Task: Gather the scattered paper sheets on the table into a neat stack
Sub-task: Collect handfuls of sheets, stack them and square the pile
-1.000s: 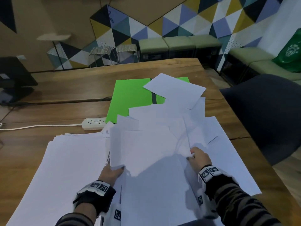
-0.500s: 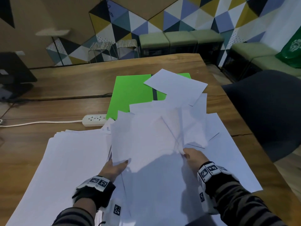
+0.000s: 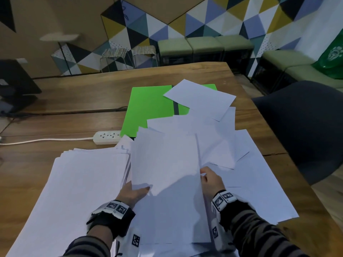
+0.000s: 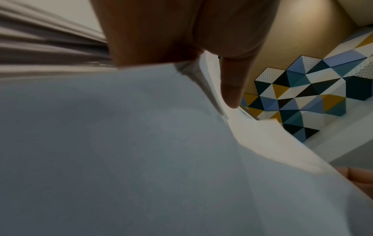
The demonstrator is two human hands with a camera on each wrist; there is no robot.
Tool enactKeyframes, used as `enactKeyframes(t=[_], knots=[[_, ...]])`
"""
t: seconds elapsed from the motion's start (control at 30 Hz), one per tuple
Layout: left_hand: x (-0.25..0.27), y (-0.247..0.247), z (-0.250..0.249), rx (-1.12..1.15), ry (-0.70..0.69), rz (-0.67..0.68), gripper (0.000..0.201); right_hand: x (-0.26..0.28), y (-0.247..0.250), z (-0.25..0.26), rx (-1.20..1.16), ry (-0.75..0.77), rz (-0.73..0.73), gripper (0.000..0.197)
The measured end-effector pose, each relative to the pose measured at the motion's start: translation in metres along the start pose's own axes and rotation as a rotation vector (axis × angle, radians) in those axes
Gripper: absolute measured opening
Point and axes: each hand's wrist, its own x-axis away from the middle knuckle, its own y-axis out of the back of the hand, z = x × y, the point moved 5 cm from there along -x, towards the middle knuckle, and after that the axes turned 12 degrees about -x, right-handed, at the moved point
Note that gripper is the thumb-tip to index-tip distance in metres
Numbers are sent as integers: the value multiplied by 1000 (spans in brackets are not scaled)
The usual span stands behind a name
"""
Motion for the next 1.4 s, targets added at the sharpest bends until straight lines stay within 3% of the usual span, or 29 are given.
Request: enactKeyframes(t=[0.1,0.2,0.23,0.33,0.43,0.6,0.73,0.8,0.87,0.97,1.03,1.13,1.23,1.3,1.33,1.4], knots=[[1,2,-1,-32,-40,-9,51,1,-4,0,-75,-42,9,29],[4,3,-10,-60,-120,19,46,-2,6,3,-291,-71,-22,29],[4,3,-15,-32,-125,20,46,-2,8,4,-388,-103,7,35],[4,1,-39,112,-130,46,40,-2,17,12,-594,-100,126,83],[5,1,-74,170,-209,99,37,-6,29,27,-763,-12,163,104],[17,4,-131,82,-389,35,23,-8,59,71,-849,217,9,105],[37,12,-168,100,-514,-71,19,8,83,106,-822,353,-57,39],[47,9,-179,71,-582,-83,23,15,83,113,-814,369,-61,26],[50,1,-181,20,-588,-84,32,19,71,112,-803,347,-31,29],[44,-10,-163,-45,-525,-92,45,17,46,101,-833,250,47,71],[40,-14,-151,-77,-480,-134,47,15,37,92,-851,193,41,64],[40,-14,-140,-83,-413,-256,17,18,40,83,-791,198,-90,41],[43,-16,-131,-33,-395,-312,19,23,36,72,-783,211,-190,54],[49,-17,-129,-10,-381,-321,21,28,31,69,-783,207,-206,75],[51,-15,-131,-1,-407,-332,31,33,33,74,-765,232,-229,84],[56,-6,-141,2,-481,-372,54,36,45,84,-734,351,-306,78]])
